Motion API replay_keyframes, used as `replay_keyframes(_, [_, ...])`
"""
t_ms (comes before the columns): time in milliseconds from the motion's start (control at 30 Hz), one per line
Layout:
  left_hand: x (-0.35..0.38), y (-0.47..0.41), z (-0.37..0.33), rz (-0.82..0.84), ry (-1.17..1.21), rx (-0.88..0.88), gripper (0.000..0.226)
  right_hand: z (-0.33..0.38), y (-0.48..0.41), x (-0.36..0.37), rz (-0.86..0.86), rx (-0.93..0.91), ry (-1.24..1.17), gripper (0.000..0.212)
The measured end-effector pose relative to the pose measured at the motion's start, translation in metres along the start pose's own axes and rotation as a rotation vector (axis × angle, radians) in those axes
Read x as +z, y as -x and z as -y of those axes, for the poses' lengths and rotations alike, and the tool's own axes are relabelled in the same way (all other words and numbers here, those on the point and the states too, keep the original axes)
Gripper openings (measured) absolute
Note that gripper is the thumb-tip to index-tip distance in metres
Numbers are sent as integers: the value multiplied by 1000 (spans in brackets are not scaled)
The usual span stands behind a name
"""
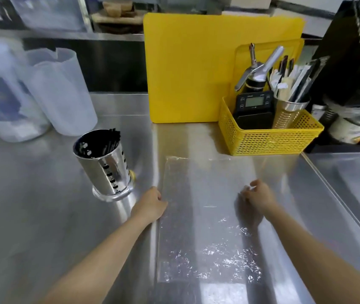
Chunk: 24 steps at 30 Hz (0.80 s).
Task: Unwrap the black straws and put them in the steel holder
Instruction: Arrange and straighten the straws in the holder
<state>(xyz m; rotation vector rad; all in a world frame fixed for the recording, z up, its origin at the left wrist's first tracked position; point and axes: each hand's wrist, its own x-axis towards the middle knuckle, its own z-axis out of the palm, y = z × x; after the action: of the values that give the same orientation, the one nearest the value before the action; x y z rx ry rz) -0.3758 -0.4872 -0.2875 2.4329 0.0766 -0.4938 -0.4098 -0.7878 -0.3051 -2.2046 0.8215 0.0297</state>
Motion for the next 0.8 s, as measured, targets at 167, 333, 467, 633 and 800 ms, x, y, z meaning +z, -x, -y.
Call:
replay_keyframes(167, [-24,2,-4,97,-246,36,25,22,-3,-13,-25,-74,240,38])
replay_keyframes(333, [-67,16,-21,98,-346,134,38,75,8,-17,-30,-196,265,42])
replay_keyframes(467, [-108,31,-28,62,-206,250,33,128,29,-6,72,-311,168,42])
replay_keyframes(633, [-157,48,-28,-115,12,486,17,184,66,15,184,-511,115,31])
replay_keyframes(800, [-198,53,-2,-373,211,589,9,228,99,46,180,-635,-87,13])
